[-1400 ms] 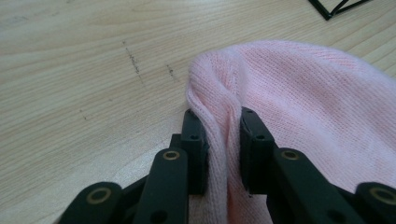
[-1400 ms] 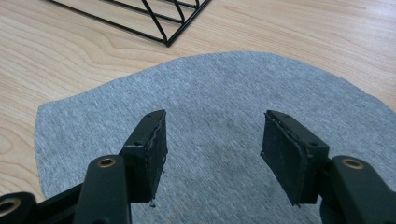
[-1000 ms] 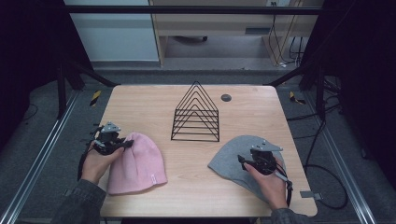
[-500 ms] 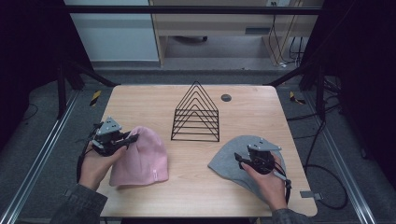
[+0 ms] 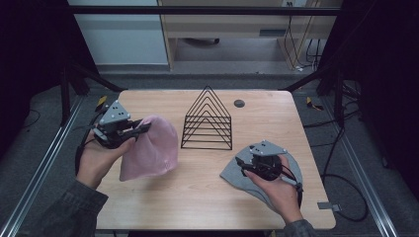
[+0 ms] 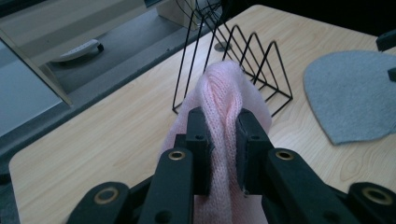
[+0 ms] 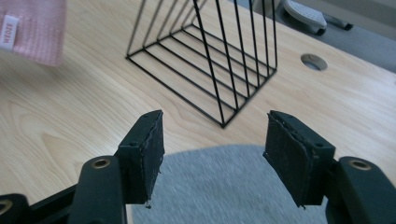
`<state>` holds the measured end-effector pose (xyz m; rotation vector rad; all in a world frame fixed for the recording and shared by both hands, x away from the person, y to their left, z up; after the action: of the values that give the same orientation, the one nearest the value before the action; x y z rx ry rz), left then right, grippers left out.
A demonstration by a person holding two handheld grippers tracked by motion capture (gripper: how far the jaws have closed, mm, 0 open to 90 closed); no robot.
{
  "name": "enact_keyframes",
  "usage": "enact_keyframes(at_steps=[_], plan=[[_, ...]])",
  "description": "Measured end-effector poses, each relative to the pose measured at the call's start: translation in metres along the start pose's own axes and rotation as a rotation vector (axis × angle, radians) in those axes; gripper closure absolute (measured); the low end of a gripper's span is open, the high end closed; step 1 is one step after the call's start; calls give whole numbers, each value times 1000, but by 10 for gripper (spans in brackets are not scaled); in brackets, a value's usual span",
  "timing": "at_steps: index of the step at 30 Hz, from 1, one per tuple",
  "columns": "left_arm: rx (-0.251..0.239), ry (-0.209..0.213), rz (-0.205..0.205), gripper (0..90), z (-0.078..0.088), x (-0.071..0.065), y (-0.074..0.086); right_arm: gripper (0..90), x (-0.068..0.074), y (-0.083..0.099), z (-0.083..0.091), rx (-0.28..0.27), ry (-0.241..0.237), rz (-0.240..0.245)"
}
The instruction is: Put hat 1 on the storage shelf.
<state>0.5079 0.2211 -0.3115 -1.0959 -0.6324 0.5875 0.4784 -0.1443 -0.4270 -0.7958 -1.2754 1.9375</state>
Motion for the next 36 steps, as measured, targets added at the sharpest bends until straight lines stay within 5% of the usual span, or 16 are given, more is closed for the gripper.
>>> enact_keyframes(at_steps=[5, 20, 36], plan=[[-16, 19, -23, 775, -1, 2, -23, 410, 11, -22, -4, -4, -63, 33], [-72, 75, -35, 775, 1, 4, -74, 336, 45, -85, -30, 11, -222, 104], [-120, 104, -22, 774, 0, 2, -96, 385, 51, -104, -51, 18, -281, 52]])
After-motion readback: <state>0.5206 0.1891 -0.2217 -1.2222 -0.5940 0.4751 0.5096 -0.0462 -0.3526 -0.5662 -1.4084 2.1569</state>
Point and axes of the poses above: each handheld gripper's, and its own axes: z roughly backward along the jaws, y roughly out of its underside, x roughly to its left, the point moved 4 cm from there along -z, roughly forward along the jaws, and after that the axes turned 13 degrees about -x, right-handed, at the moved point
